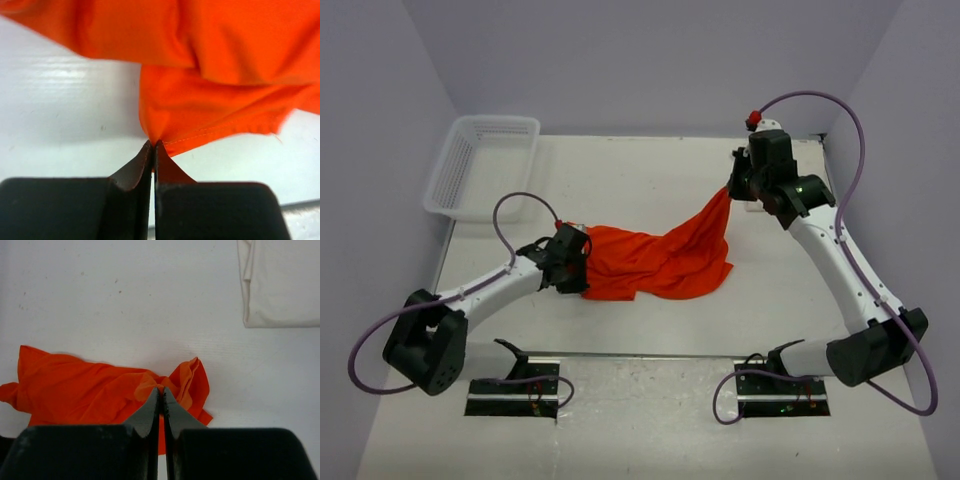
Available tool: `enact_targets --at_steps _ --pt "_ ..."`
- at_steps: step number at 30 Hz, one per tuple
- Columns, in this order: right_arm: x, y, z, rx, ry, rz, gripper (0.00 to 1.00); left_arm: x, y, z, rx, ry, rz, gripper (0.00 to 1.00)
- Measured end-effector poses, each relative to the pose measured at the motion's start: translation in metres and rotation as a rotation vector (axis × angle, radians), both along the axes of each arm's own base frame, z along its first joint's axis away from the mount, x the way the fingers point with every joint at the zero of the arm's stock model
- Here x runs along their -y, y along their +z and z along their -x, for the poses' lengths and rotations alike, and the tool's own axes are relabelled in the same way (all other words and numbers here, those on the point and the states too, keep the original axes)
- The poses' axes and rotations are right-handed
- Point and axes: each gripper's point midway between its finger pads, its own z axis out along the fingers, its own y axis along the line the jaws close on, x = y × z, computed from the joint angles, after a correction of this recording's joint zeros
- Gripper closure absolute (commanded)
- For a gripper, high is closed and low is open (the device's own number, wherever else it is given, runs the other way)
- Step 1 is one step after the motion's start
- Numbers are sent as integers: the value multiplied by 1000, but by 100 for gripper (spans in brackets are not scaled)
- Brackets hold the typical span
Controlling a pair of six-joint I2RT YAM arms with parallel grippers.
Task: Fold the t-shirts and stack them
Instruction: Flatten out the tshirt
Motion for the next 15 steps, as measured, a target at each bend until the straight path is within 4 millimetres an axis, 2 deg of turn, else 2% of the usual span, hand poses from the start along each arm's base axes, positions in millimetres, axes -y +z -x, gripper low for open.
enact_targets --at_steps 2,4,6,8,10,11,13,15 --pt "4 -1 -2 2 -11 23 100 -1 25 0 43 -2 5 100" --pt "7 -2 -7 4 -22 45 100 3 76 -14 171 -4 48 100" --pt "10 2 -14 15 -34 65 100 7 149 -34 361 4 116 100" --pt "12 10 -18 35 -39 73 100 6 244 -49 600 16 195 100" --pt "12 25 -20 69 -37 72 100 -3 328 -48 818 27 269 100" --pt "12 35 -22 93 -33 70 100 -8 358 -43 900 24 292 100" --pt "12 56 -23 144 -24 69 100 -18 400 -30 1021 15 325 100" --pt "15 82 -18 211 -11 70 100 -24 424 -22 1098 -5 335 100"
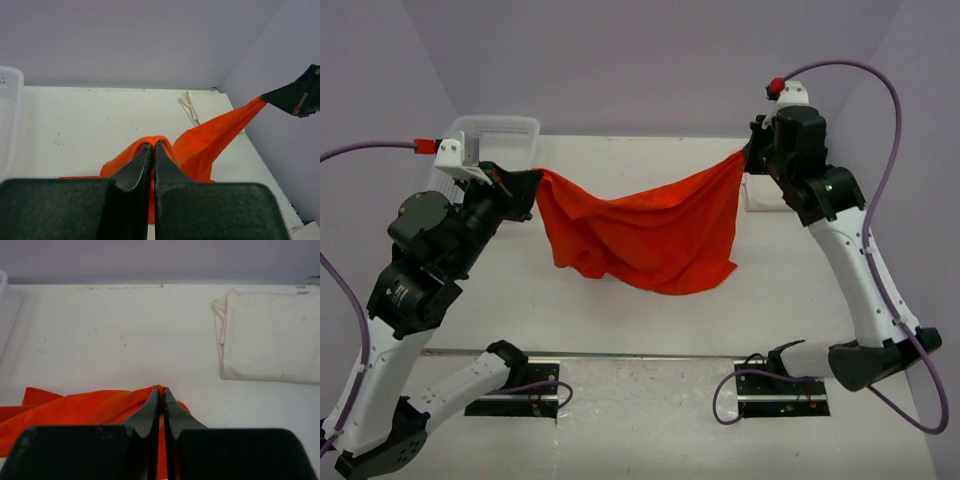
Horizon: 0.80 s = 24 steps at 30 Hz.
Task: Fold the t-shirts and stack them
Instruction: Flatten out the tshirt
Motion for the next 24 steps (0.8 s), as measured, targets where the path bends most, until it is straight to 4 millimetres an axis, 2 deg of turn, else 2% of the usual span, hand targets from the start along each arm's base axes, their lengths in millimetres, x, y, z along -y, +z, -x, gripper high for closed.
enact_targets --at_steps 3,8,11,12,13,16,18,21,24 --pt "8 39 22 107 25 -3 100 0 17 2 57 -16 -21 100" --pt "25 125 94 363 97 -50 100 2 47 6 153 -53 -61 100" --pt "34 179 144 538 152 -86 100 -3 88 22 269 -78 -68 100" --pt "36 188 155 572 161 -92 100 -7 105 31 318 -85 -67 100" --pt "41 204 181 645 190 -102 100 -11 123 41 372 -90 -61 100" --pt "49 230 230 781 246 -110 100 -25 176 79 541 -114 -42 100" --pt "53 240 251 836 269 -111 100 -37 207 107 649 -125 -30 100" --pt "52 250 266 878 302 -111 100 -54 246 148 803 -133 -13 100" --pt "49 247 262 860 313 -104 100 -69 268 173 904 -109 -22 100"
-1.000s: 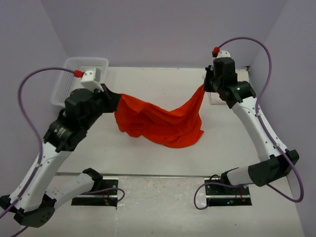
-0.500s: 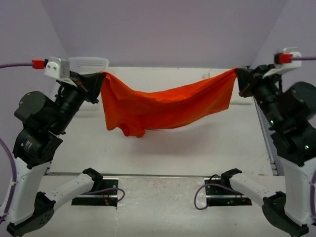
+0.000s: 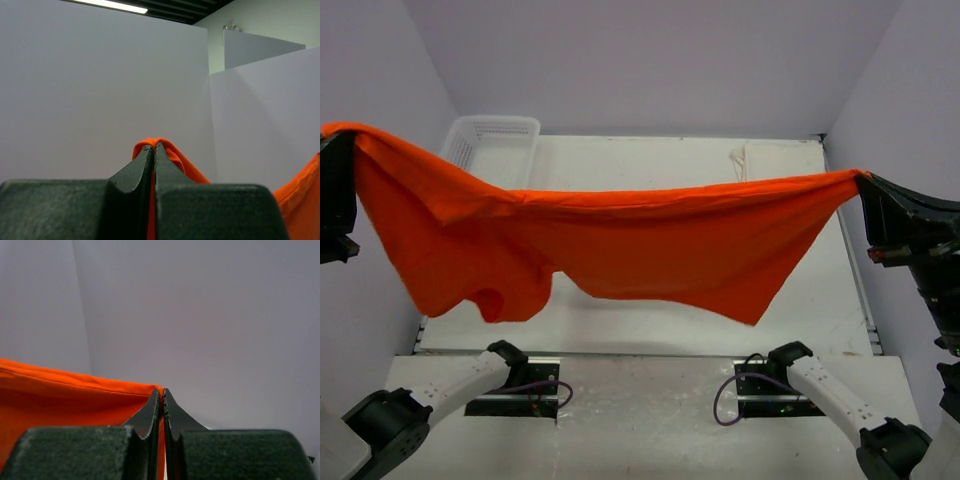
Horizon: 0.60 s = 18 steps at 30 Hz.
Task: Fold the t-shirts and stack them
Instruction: Flatten out the tshirt
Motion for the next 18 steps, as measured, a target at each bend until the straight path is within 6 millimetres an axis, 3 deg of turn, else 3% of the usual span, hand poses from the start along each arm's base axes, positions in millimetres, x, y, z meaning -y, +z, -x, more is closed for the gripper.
enact_targets --at_steps 2,4,6,8,11,14,16,18 --pt "-2 -3 -13 -32 -15 5 100 -2 8 0 23 20 -3 100" --pt "-5 -5 -33 -71 -34 11 100 2 16 -11 31 42 -11 100" --pt "-9 -13 -57 -120 -60 21 100 15 18 -38 8 64 -34 100" --pt "-14 -27 -87 -187 -91 39 100 36 10 -79 -50 89 -75 100" --pt "-18 -48 -120 -270 -137 68 100 72 -23 -152 -179 132 -165 100" --pt "-19 -67 -143 -339 -178 94 100 104 -72 -212 -320 156 -269 100" --pt "-18 -77 -146 -369 -191 107 100 116 -104 -233 -401 160 -334 100" --pt "-14 -78 -138 -373 -195 110 100 119 -123 -238 -450 158 -371 100"
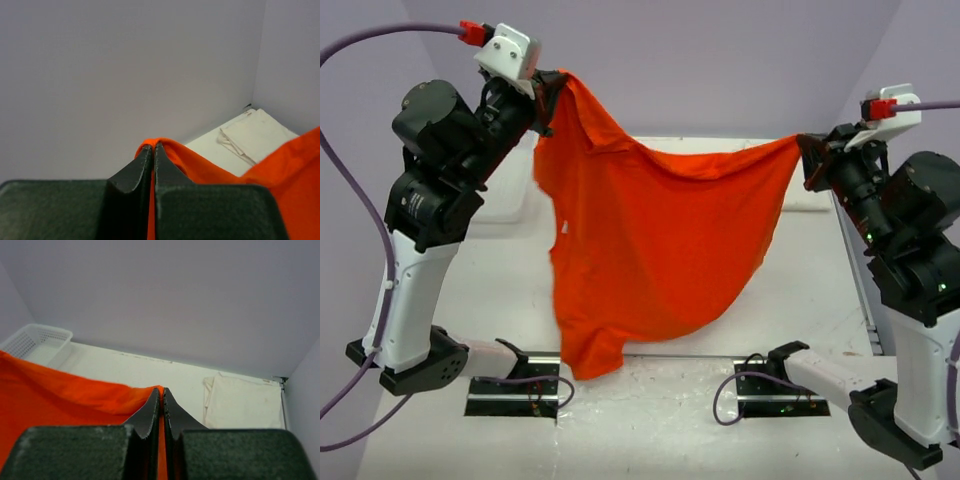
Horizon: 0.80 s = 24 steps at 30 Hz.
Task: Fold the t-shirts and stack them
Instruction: Flatten out the tshirt
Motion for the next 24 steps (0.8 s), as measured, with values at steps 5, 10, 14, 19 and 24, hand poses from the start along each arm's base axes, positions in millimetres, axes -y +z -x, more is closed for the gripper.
enact_targets --at_steps 5,10,14,19,24 --pt "13 18 37 72 6 -26 100 -21 14 39 38 -16 31 100" --pt "23 43 87 180 48 -69 100 -58 57 118 180 -72 140 100" --pt "26 52 113 226 81 -92 100 -86 87 180 305 -125 220 100" --pt "20 52 121 223 128 -111 100 -92 99 200 357 -158 247 100" --pt "15 43 110 190 129 -108 100 -68 80 159 271 -149 205 100"
